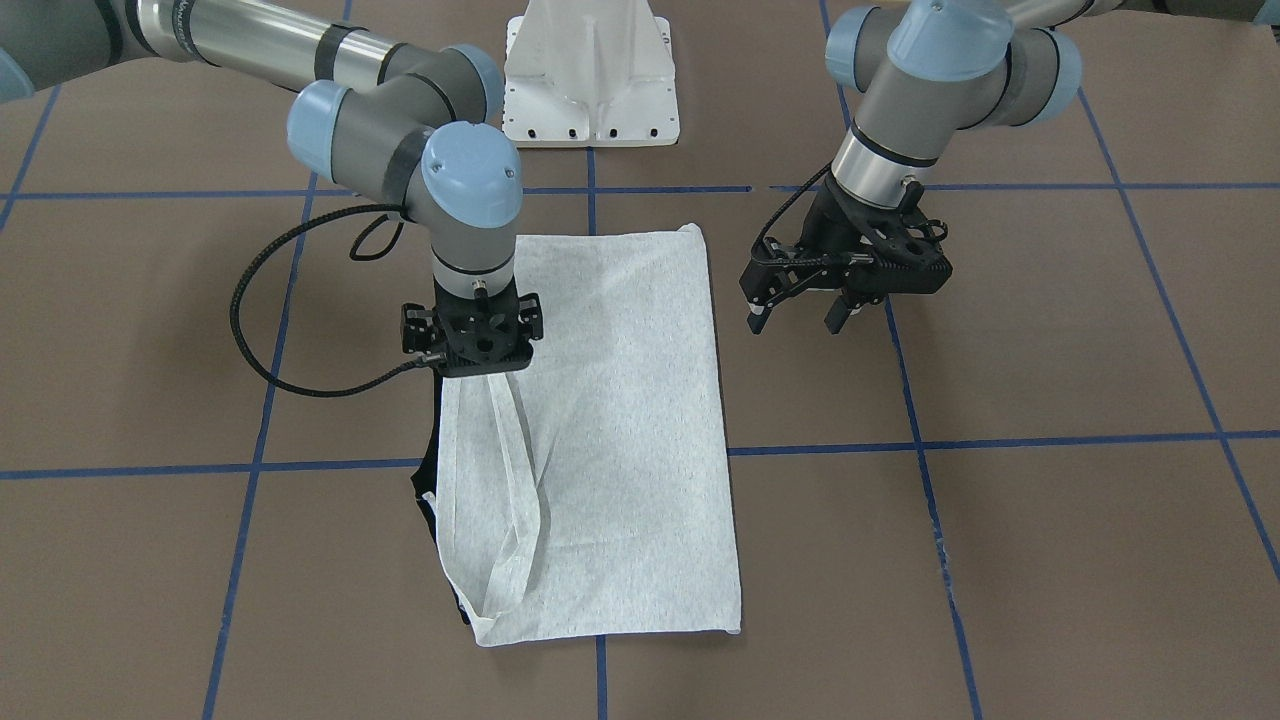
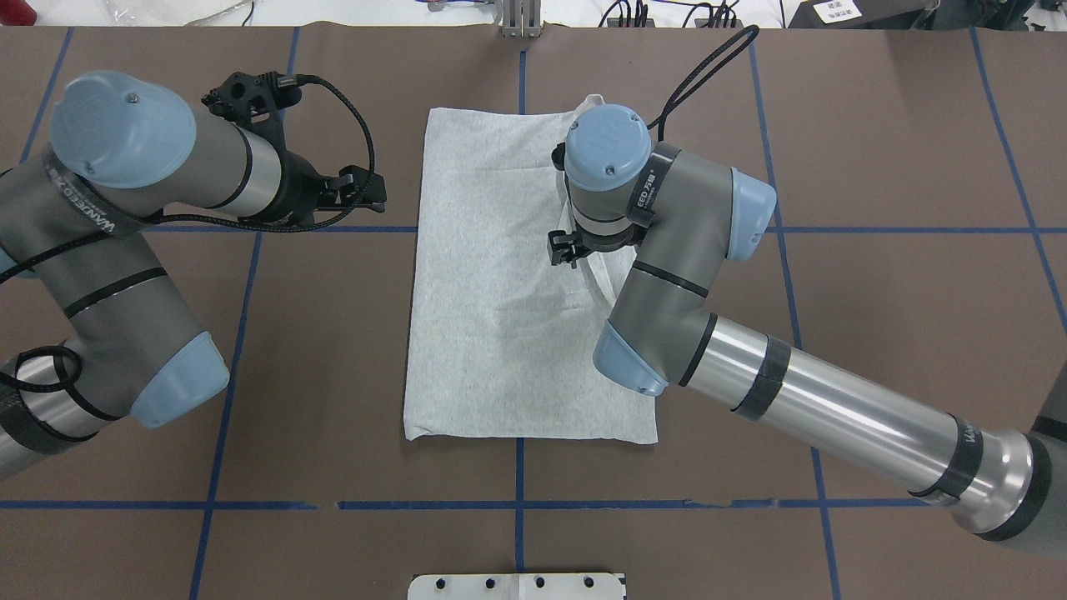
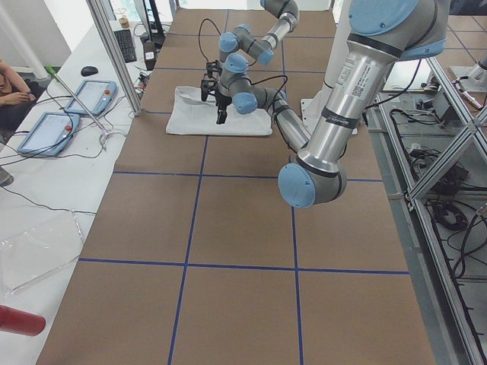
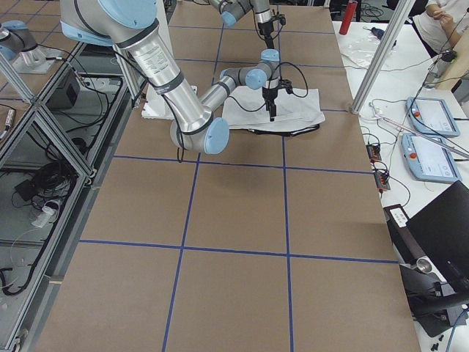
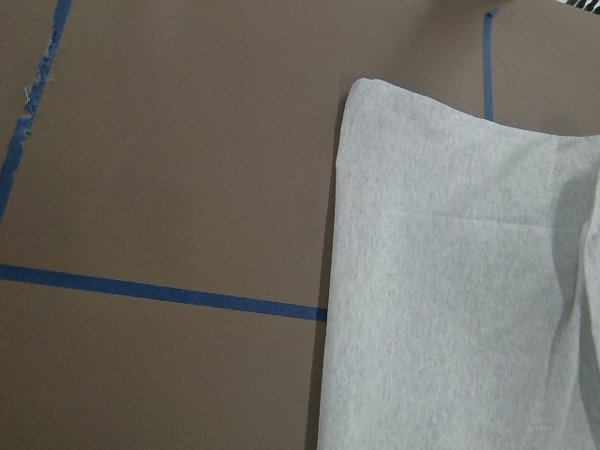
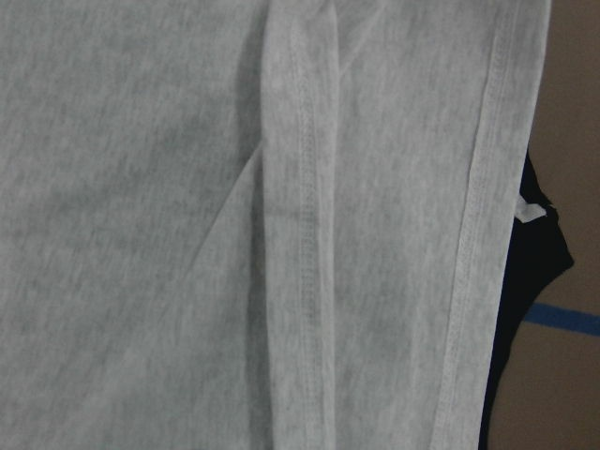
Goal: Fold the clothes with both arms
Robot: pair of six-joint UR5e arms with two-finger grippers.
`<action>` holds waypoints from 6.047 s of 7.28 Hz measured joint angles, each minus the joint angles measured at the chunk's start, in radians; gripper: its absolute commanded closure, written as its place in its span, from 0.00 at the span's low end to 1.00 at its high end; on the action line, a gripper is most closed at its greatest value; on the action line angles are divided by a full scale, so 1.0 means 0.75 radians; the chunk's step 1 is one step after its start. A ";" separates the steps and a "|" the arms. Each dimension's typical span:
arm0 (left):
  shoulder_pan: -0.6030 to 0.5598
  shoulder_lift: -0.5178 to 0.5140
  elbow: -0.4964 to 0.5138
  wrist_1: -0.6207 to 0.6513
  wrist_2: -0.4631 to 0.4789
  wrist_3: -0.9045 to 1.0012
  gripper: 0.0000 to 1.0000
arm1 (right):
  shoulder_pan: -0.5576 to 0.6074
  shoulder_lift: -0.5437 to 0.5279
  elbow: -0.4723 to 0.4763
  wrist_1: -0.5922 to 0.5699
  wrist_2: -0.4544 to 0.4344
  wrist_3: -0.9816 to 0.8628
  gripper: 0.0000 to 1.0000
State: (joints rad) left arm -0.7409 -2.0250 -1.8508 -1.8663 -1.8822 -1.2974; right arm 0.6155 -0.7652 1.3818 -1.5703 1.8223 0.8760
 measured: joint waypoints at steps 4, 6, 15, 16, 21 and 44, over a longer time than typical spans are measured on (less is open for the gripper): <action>0.000 -0.005 0.001 -0.001 0.000 0.000 0.00 | 0.003 0.046 -0.143 0.029 -0.033 -0.057 0.00; 0.001 -0.008 0.005 -0.001 0.000 -0.002 0.00 | 0.012 0.040 -0.162 0.026 -0.033 -0.095 0.00; 0.048 -0.015 -0.032 -0.006 0.001 -0.047 0.00 | 0.224 -0.134 0.102 0.036 0.233 -0.304 0.00; 0.116 -0.010 -0.048 -0.010 0.004 -0.142 0.00 | 0.227 -0.169 0.193 0.036 0.289 -0.273 0.00; 0.548 0.052 -0.072 -0.017 0.220 -0.697 0.01 | 0.213 -0.397 0.627 0.037 0.472 0.030 0.00; 0.579 0.065 -0.012 -0.012 0.257 -0.734 1.00 | 0.177 -0.417 0.659 0.036 0.467 0.118 0.00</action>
State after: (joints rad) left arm -0.3067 -1.9759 -1.8595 -1.8752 -1.6895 -1.8476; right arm 0.7479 -1.0778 1.8762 -1.5429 2.1724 0.9644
